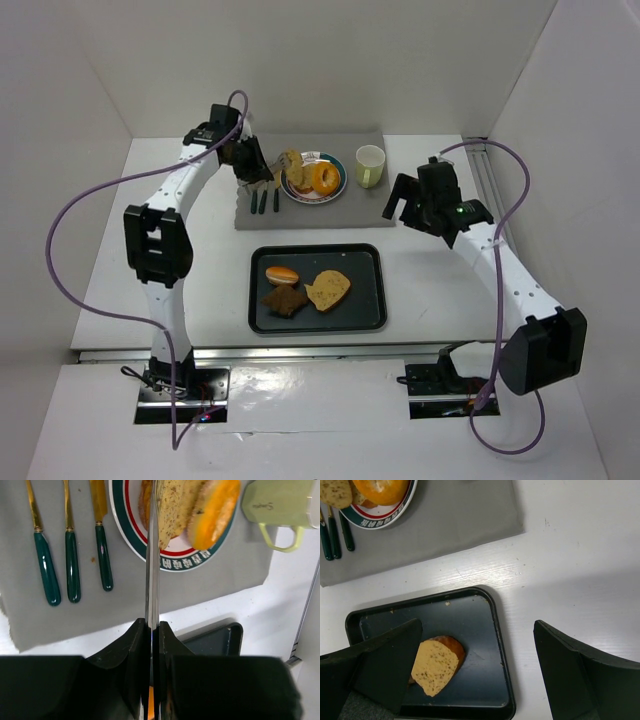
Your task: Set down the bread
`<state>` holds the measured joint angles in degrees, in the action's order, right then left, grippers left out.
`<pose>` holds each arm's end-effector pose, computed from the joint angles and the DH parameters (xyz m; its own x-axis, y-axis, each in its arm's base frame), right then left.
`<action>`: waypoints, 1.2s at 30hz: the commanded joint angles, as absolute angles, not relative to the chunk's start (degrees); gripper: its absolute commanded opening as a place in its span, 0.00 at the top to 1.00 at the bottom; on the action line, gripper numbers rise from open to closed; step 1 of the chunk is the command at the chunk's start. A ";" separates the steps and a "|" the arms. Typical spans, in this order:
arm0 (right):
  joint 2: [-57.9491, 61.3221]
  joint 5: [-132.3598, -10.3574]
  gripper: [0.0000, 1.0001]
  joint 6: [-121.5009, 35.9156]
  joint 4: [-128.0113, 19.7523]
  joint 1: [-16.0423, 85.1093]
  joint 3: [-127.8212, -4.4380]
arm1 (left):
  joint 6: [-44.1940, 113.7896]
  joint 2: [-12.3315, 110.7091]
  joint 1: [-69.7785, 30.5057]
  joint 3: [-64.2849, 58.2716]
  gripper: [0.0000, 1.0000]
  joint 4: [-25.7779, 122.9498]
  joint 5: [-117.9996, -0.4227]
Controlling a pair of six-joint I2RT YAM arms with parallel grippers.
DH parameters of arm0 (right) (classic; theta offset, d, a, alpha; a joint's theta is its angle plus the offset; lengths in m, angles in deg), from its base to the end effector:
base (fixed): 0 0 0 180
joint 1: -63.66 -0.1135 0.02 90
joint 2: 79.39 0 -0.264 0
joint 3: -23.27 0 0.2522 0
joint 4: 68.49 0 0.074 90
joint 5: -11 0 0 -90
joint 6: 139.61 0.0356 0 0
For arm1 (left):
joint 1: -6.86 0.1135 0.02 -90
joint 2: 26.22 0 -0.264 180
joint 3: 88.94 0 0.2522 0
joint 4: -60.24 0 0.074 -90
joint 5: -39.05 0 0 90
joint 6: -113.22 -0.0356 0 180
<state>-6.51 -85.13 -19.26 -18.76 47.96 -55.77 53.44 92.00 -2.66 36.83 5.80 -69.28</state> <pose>0.2632 0.0700 0.3175 -0.6709 0.3333 -0.6624 0.1674 0.9383 0.3026 0.4602 -0.0885 0.3006 -0.8078 -0.3490 -0.4750 -0.0436 0.8390 -0.5424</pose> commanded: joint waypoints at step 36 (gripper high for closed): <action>-5.74 -81.90 0.00 -18.76 -21.85 47.23 -57.04 | 46.70 82.69 3.26 37.60 0.34 3.24 -56.88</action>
